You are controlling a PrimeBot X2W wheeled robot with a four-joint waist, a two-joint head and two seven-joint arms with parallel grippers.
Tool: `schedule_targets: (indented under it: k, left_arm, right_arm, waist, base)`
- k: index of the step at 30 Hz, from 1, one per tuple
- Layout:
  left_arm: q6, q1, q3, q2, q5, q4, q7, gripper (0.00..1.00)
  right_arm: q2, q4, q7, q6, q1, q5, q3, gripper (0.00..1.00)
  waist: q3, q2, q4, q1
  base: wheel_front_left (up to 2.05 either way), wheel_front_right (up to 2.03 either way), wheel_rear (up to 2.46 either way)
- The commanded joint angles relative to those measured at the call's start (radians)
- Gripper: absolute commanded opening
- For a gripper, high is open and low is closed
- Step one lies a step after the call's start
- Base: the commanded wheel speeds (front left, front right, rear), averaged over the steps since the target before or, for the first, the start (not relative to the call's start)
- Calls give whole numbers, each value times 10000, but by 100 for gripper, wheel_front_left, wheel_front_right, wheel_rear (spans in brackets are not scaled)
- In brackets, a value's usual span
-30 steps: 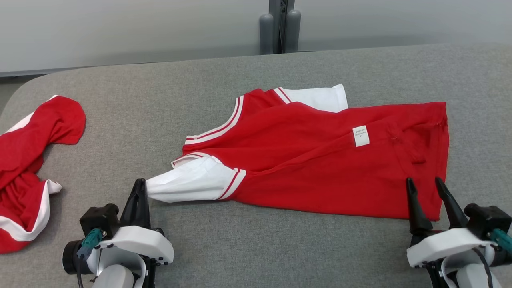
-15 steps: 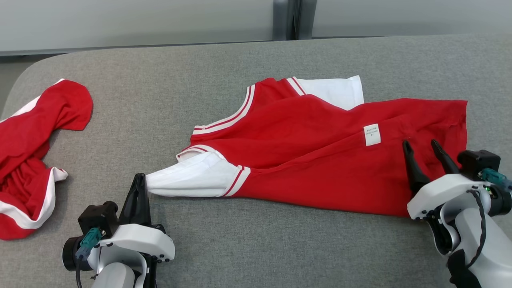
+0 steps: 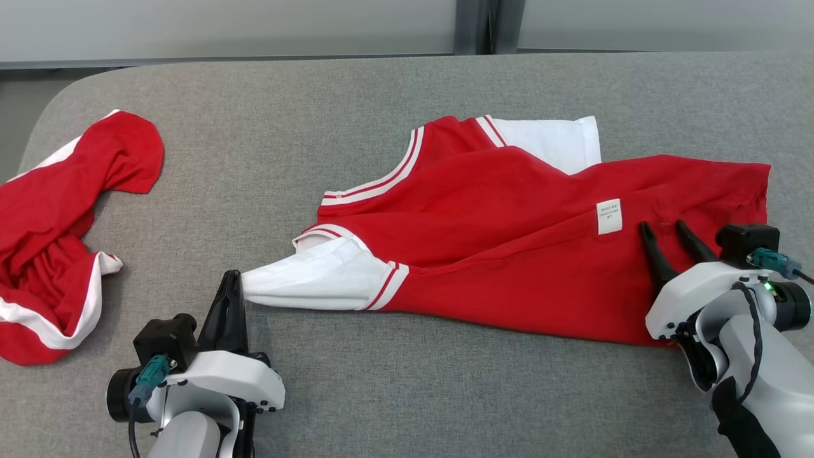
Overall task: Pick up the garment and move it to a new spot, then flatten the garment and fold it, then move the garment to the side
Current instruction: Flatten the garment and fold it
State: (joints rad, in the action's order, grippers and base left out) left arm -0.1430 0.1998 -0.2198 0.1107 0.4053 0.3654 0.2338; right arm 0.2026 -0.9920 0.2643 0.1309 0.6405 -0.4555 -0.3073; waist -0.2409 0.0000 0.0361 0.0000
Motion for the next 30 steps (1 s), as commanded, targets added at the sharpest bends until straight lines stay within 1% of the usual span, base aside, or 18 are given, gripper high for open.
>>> schedule_targets:
  k: [1, 2, 3, 4, 8, 11, 13, 16, 19, 24, 27, 30]
  left_arm:
    - [-12, 167, 13, 79, 7, 34, 64, 0]
    - [-8, 168, 9, 86, 8, 60, 58, 0]
    - [-7, 168, 3, 86, 15, 83, 57, 0]
    - [-8, 172, 14, 97, 39, 120, 84, 0]
    - [-28, 168, 88, 133, 84, 133, 145, 0]
    - [32, 178, 235, 161, 106, -61, 236, 0]
    - [119, 200, 438, 115, 231, -329, 268, 0]
    - [292, 355, 778, 92, 456, -917, 314, 0]
    - [634, 654, 1086, 105, 576, -1766, 318, 0]
    - [1099, 1256, 1421, 42, 1073, -2926, 209, 0]
    - [1255, 1812, 1481, 309, 1247, -3518, -217, 0]
    - [1356, 2379, 1504, 583, 1349, -4097, -715, 0]
  right_arm:
    - [103, -143, 6, -3, 180, -66, -145, 49]
    - [112, -198, 6, -3, 233, -72, -250, 37]
    - [132, -246, 8, -3, 282, -100, -325, 20]
    - [173, -223, 6, -3, 344, -90, -455, 0]
    - [258, 45, 6, -3, 359, -99, -617, 0]
    - [402, 494, 8, -3, 299, -24, -379, 0]
    - [479, 1026, 6, -3, 195, 3, -123, 0]
    - [637, 1947, 4, -3, -11, 90, 291, 0]
    - [892, 2969, 6, -3, -134, 119, 688, 0]
    - [1324, 4233, 6, -3, -319, -142, 894, 0]
    - [1643, 4820, -194, -3, -89, -582, 669, 0]
    - [2052, 5544, -645, -3, 192, -1009, 640, 0]
  waist:
    - [-11, 0, 10, 0]
    - [-11, 0, 16, 0]
    - [-10, 0, 20, 0]
    - [1, 0, 13, 0]
    - [60, 0, -77, 0]
    - [190, 0, -180, 0]
    - [306, 0, -260, 0]
    - [557, 0, -428, 0]
    - [866, 0, -568, 0]
    - [1471, 0, -744, 0]
    - [1740, 0, -890, 0]
    - [1951, 0, -969, 0]
  base:
    - [0, 0, 0]
    - [0, 0, 0]
    - [0, 0, 0]
    - [0, 0, 0]
    - [0, 0, 0]
    - [0, 0, 0]
    - [0, 0, 0]
    - [0, 0, 0]
    - [0, 0, 0]
    - [0, 0, 0]
    - [0, 0, 0]
    - [0, 0, 0]
